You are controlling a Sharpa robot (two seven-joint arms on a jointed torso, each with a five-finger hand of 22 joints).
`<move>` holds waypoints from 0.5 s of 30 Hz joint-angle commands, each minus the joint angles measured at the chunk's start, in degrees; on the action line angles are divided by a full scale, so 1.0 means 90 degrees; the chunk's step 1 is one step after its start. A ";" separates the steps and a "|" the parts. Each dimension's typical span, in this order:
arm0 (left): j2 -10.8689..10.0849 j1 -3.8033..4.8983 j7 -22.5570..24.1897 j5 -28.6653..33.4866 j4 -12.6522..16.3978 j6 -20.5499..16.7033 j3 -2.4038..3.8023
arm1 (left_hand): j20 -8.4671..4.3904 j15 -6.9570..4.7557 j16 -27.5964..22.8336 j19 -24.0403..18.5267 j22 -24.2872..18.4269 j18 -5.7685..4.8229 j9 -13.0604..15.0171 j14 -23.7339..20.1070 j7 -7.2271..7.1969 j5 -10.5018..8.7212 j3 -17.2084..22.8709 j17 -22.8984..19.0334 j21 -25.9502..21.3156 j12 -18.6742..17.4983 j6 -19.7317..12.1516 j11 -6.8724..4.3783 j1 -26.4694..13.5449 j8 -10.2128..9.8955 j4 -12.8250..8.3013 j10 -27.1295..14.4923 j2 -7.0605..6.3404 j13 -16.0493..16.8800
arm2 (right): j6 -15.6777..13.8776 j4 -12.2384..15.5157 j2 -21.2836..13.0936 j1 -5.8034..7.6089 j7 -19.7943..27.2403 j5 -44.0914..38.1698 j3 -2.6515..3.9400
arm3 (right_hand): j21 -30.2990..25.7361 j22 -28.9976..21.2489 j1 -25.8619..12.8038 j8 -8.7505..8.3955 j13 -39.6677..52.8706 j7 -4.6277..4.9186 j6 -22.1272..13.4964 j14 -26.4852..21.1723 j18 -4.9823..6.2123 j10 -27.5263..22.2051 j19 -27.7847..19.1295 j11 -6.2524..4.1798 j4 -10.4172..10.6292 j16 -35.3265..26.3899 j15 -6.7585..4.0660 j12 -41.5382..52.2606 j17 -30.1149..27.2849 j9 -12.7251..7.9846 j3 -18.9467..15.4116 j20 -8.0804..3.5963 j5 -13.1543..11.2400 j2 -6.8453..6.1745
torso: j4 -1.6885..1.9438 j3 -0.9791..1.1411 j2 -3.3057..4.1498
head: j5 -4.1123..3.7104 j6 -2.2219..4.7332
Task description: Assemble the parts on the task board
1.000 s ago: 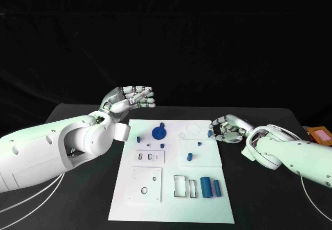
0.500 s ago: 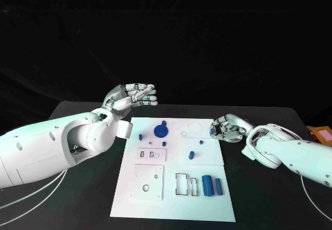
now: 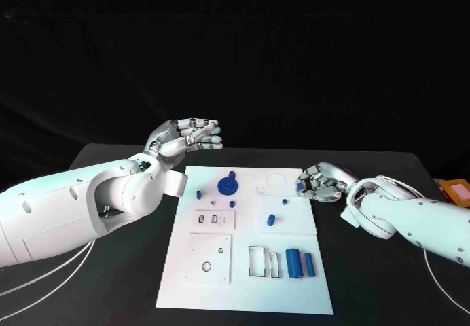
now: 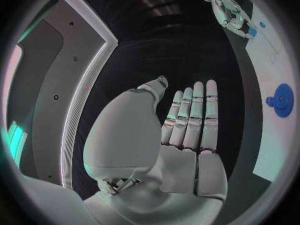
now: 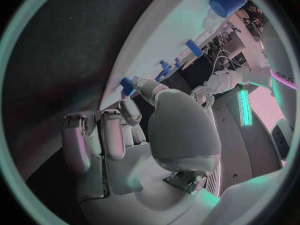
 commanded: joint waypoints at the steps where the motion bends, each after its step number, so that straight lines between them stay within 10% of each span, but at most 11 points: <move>1: 0.0003 0.0004 0.0040 0.0009 0.0010 0.0108 0.0004 | 0.0014 0.0002 -0.0037 -0.0045 0.0007 0.0062 -0.0006 -0.0033 0.0009 -0.0032 -0.0002 0.0006 0.0037 -0.0036 -0.0026 0.0049 -0.0063 -0.0040 -0.0033 0.0014 0.0014 -0.0001 | -0.0179 0.0003 0.0001 -0.0013 -0.0092 -0.0078 -0.0004 | 0.0042 0.1517 0.0056 0.0067 0.0021 -0.0007 0.0070 0.0363 -0.0086 0.0048 0.0522 -0.0025 -0.0014 0.0035 -0.0044 0.0032 0.0280 0.0047 0.0061 -0.0059 -0.0045 0.0116 | -0.0002 0.0004 -0.0002 | -0.0004 0.0001; 15: 0.0012 0.0003 0.0031 0.0009 -0.0045 0.0117 0.0003 | 0.0016 0.0003 -0.0045 -0.0057 0.0012 0.0062 -0.0005 -0.0034 0.0011 -0.0032 0.0006 0.0021 0.0048 -0.0040 -0.0025 0.0050 -0.0069 -0.0047 -0.0044 0.0013 0.0016 -0.0001 | -0.0804 0.1047 -0.0244 0.0167 -0.0641 -0.0156 0.0017 | 0.0068 0.1549 0.0129 0.0150 0.0097 -0.0025 0.0087 0.0377 -0.0096 0.0127 0.0550 -0.0045 -0.0075 0.0051 -0.0069 0.0088 0.0311 0.0118 0.0237 -0.0094 -0.0219 0.0305 | -0.0008 -0.0004 -0.0041 | 0.0017 -0.0025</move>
